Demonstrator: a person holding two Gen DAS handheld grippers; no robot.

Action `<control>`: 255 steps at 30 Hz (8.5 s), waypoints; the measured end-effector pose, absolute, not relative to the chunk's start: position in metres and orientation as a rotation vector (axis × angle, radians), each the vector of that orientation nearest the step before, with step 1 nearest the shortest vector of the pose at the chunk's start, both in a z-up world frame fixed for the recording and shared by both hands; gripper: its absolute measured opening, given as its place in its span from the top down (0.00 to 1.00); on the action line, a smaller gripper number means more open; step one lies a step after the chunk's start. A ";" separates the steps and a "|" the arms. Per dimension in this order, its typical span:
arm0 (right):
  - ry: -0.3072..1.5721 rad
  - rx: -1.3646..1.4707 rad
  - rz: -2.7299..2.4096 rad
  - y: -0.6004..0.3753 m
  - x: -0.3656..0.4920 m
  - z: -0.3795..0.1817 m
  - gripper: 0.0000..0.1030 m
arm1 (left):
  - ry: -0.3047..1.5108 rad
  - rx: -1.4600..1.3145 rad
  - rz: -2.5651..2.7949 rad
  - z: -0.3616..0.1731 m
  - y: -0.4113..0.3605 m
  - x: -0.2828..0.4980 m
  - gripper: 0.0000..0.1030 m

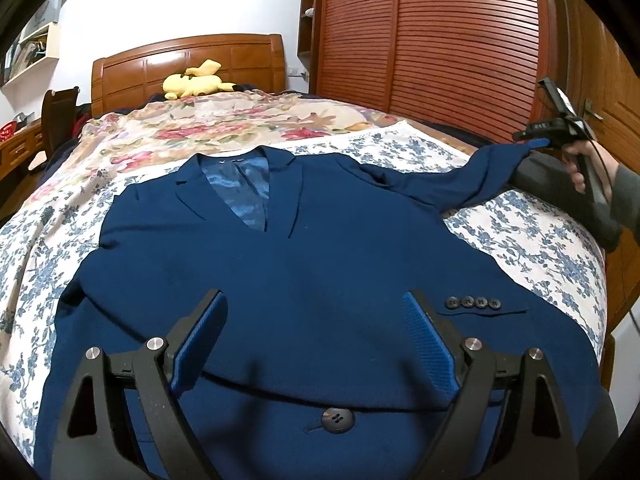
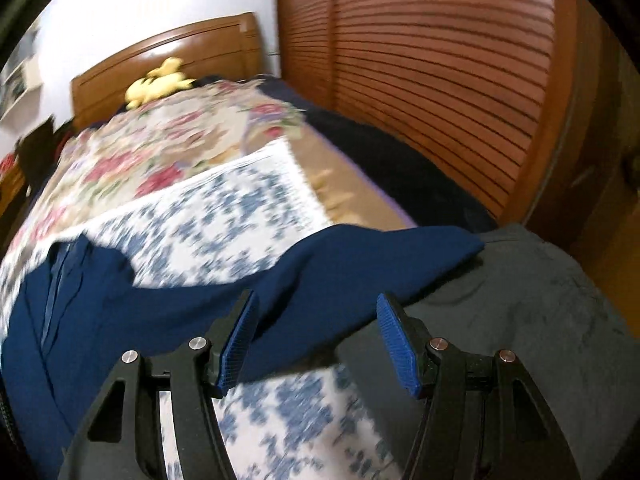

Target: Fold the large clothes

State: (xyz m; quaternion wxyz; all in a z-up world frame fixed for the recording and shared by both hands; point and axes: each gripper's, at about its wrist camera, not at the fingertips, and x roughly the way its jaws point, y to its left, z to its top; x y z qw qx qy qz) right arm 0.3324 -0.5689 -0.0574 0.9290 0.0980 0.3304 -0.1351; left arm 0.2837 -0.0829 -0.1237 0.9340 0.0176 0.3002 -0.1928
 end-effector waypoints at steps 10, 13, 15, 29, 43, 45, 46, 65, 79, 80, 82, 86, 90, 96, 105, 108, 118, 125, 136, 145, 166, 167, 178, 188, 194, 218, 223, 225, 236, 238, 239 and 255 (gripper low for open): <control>0.774 0.308 -0.405 -0.598 0.379 -0.079 0.55 | 0.635 0.019 -0.399 -0.126 -0.081 0.286 0.13; 0.784 0.244 -0.395 -0.592 0.387 -0.079 0.97 | 0.631 0.023 -0.398 -0.125 -0.081 0.284 0.13; 0.739 0.194 -0.385 -0.583 0.381 -0.069 0.98 | 0.625 0.028 -0.398 -0.124 -0.081 0.283 0.13; 0.476 -0.076 -0.067 -0.404 0.320 0.028 0.98 | 0.583 0.028 -0.378 -0.107 -0.058 0.259 0.13; 0.301 -0.203 0.320 -0.210 0.233 0.093 0.98 | 0.535 -0.002 -0.287 -0.093 0.005 0.229 0.13; 0.313 -0.227 0.359 -0.188 0.218 0.085 0.98 | 0.530 -0.008 -0.273 -0.092 0.013 0.227 0.13; 0.324 -0.237 0.371 -0.183 0.218 0.078 0.98 | 0.527 -0.010 -0.267 -0.091 0.017 0.226 0.13; 0.612 -0.253 0.499 -0.167 0.242 0.015 0.98 | 0.527 -0.051 -0.211 -0.092 0.054 0.221 0.13; 0.758 -0.186 0.517 -0.168 0.236 -0.026 0.95 | 0.535 -0.045 -0.194 -0.099 0.060 0.224 0.13; 0.763 -0.185 0.519 -0.168 0.236 -0.027 0.92 | 0.536 -0.047 -0.194 -0.099 0.060 0.224 0.13; 0.763 -0.189 0.520 -0.169 0.235 -0.026 0.83 | 0.536 -0.048 -0.196 -0.099 0.059 0.224 0.13; 0.742 -0.200 0.523 -0.176 0.236 -0.023 0.65 | 0.537 -0.038 -0.204 -0.099 0.053 0.223 0.13; 0.721 -0.196 0.482 -0.191 0.250 -0.030 0.65 | 0.547 -0.018 -0.224 -0.102 0.042 0.223 0.13; 0.714 -0.161 0.364 -0.221 0.276 -0.055 0.65 | 0.580 0.030 -0.254 -0.110 0.015 0.225 0.13; 0.703 -0.133 0.357 -0.234 0.286 -0.088 0.65 | 0.627 0.064 -0.352 -0.113 -0.033 0.223 0.36; 0.707 -0.148 0.378 -0.235 0.278 -0.096 0.65 | 0.653 0.093 -0.392 -0.114 -0.052 0.221 0.59; 0.690 -0.183 0.446 -0.269 0.266 -0.103 0.65 | 0.735 0.159 -0.428 -0.114 -0.115 0.218 0.66; 0.691 -0.153 0.444 -0.283 0.257 -0.104 0.65 | 0.821 0.208 -0.369 -0.130 -0.144 0.232 0.66; 0.688 -0.170 0.453 -0.282 0.247 -0.102 0.65 | 0.860 0.338 -0.237 -0.148 -0.157 0.246 0.69; 0.646 -0.141 0.453 -0.270 0.256 -0.086 0.65 | 0.698 0.261 -0.169 -0.102 -0.113 0.225 0.91; 0.677 -0.164 0.484 -0.214 0.292 -0.099 0.65 | 0.704 0.094 -0.115 -0.100 -0.007 0.185 0.90; 0.680 -0.165 0.482 -0.215 0.293 -0.099 0.65 | 0.702 0.095 -0.109 -0.100 -0.003 0.182 0.90; 0.708 -0.147 0.468 -0.213 0.303 -0.106 0.65 | 0.700 0.045 -0.097 -0.102 0.045 0.160 0.25; 0.720 -0.153 0.443 -0.204 0.308 -0.111 0.65 | 0.736 0.043 -0.037 -0.125 0.082 0.137 0.25; 0.708 -0.170 0.436 -0.205 0.301 -0.108 0.65 | 0.746 0.018 -0.008 -0.131 0.103 0.122 0.25; 0.810 -0.142 0.260 -0.319 0.173 -0.090 0.55 | 0.787 0.000 -0.018 -0.141 0.128 0.086 0.25; 0.841 -0.094 0.314 -0.313 0.166 -0.099 0.55 | 0.809 0.000 -0.026 -0.146 0.130 0.087 0.28; 0.830 -0.097 0.333 -0.311 0.163 -0.100 0.55 | 0.831 -0.007 -0.029 -0.150 0.133 0.087 0.40; 0.822 -0.076 0.289 -0.326 0.149 -0.107 0.55 | 0.858 -0.042 -0.048 -0.160 0.137 0.076 0.47; 0.825 -0.059 0.291 -0.328 0.149 -0.108 0.55 | 0.860 -0.048 -0.046 -0.161 0.137 0.075 0.47; 0.826 -0.060 0.290 -0.327 0.148 -0.109 0.55 | 0.859 -0.050 -0.045 -0.162 0.138 0.074 0.47; 0.820 -0.068 0.363 -0.315 0.150 -0.113 0.94 | 0.839 -0.077 -0.087 -0.154 0.135 0.076 0.92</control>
